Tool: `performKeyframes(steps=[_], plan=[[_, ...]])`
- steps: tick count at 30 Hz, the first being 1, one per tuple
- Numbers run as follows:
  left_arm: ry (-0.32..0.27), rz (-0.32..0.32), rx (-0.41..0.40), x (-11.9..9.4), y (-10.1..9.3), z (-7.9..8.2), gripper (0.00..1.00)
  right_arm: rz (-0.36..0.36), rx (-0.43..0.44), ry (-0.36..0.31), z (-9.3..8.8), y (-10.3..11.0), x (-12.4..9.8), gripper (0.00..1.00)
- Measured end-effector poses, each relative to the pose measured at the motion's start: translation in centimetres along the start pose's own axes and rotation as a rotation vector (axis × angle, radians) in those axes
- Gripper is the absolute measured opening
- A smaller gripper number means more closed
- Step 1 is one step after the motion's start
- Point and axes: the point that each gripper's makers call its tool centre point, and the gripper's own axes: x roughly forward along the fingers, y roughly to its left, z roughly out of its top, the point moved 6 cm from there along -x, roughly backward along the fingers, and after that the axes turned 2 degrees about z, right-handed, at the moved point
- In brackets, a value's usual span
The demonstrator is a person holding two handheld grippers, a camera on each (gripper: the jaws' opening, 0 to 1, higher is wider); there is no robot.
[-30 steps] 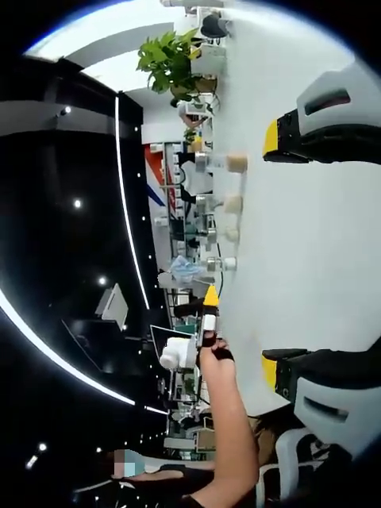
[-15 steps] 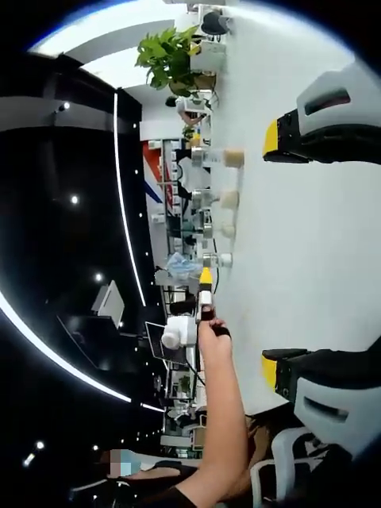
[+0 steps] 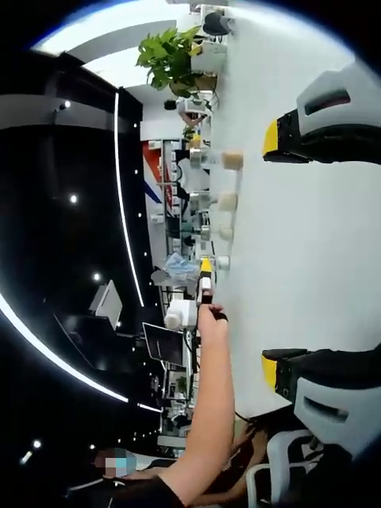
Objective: Rotate the seasoning bottle until the label or dispensing opening points toward the visible target arrow and the bottle remains upright within the marked orientation range
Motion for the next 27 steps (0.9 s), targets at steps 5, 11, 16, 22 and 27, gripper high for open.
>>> performKeyframes(steps=[5, 11, 16, 22, 27], plan=[[-0.015, -0.028, 0.016, 1.4, 0.1, 0.1, 0.56, 0.001, -0.014, 0.004, -0.1, -0.3, 0.0, 0.99], [0.002, -0.019, 0.040, 2.3, 0.2, -0.5, 0.52, -0.008, -0.046, 0.012, -0.2, -0.5, -0.1, 0.99], [0.003, -0.017, 0.018, 2.5, 0.5, -0.8, 0.41, -0.011, -0.053, 0.013, -0.1, -0.7, -0.2, 0.99], [0.011, -0.024, -0.065, 2.9, 0.8, -0.8, 0.34, -0.019, -0.032, 0.005, -0.2, -1.0, -0.3, 0.98], [0.017, -0.055, -0.072, 2.8, 1.0, -0.8, 0.34, -0.014, -0.031, 0.002, -0.2, -0.7, -0.2, 0.97]])
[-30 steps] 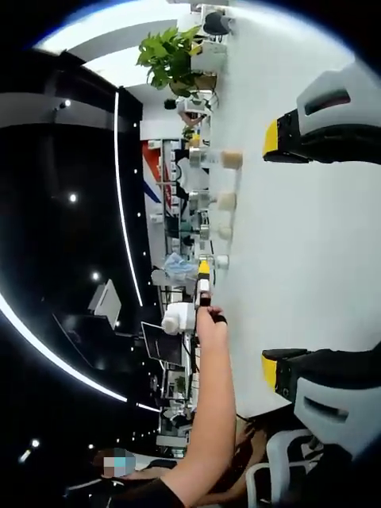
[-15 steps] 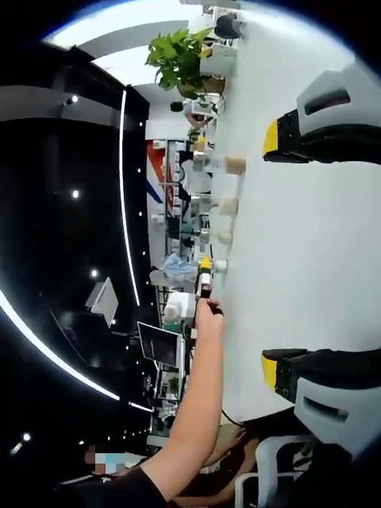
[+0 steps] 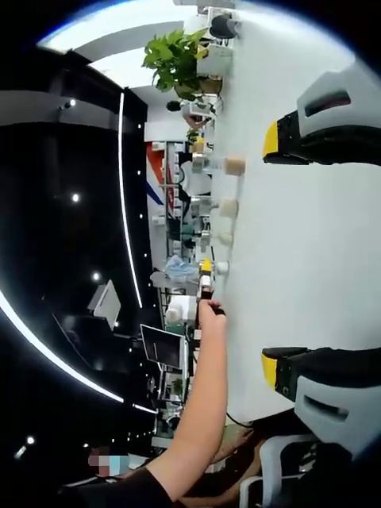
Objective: Rotate the seasoning bottle until the label or dispensing opening points toward the visible target arrow and the bottle remains upright within the marked orientation range
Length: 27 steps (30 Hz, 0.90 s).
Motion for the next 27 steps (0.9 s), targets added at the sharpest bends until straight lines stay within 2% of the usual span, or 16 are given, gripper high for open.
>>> performKeyframes(steps=[4, 13, 16, 18, 21, 25, 27], plan=[[0.020, -0.007, -0.007, -0.3, 0.0, 0.3, 0.34, 0.003, -0.007, 0.013, -0.2, 0.2, 0.2, 0.97], [-0.021, -0.021, -0.067, -2.0, -0.1, 2.2, 0.33, 0.002, -0.004, 0.020, -0.5, 0.3, 0.3, 0.96], [-0.026, -0.033, -0.042, -2.7, -0.6, 2.8, 0.33, -0.001, 0.000, 0.011, -0.4, 0.2, 0.3, 0.96], [-0.024, -0.038, 0.023, -3.3, -1.1, 3.0, 0.33, -0.002, 0.000, 0.013, -0.5, 0.2, 0.3, 0.95], [-0.007, -0.058, 0.076, -4.0, -1.8, 2.9, 0.33, -0.001, 0.000, 0.015, -0.5, 0.2, 0.4, 0.95], [-0.010, -0.091, 0.082, -5.3, -2.8, 2.9, 0.33, -0.002, 0.001, 0.013, -0.4, 0.2, 0.2, 0.95], [-0.005, -0.102, 0.052, -6.2, -3.6, 3.1, 0.33, 0.000, 0.005, 0.011, -0.3, 0.3, 0.2, 0.94]])
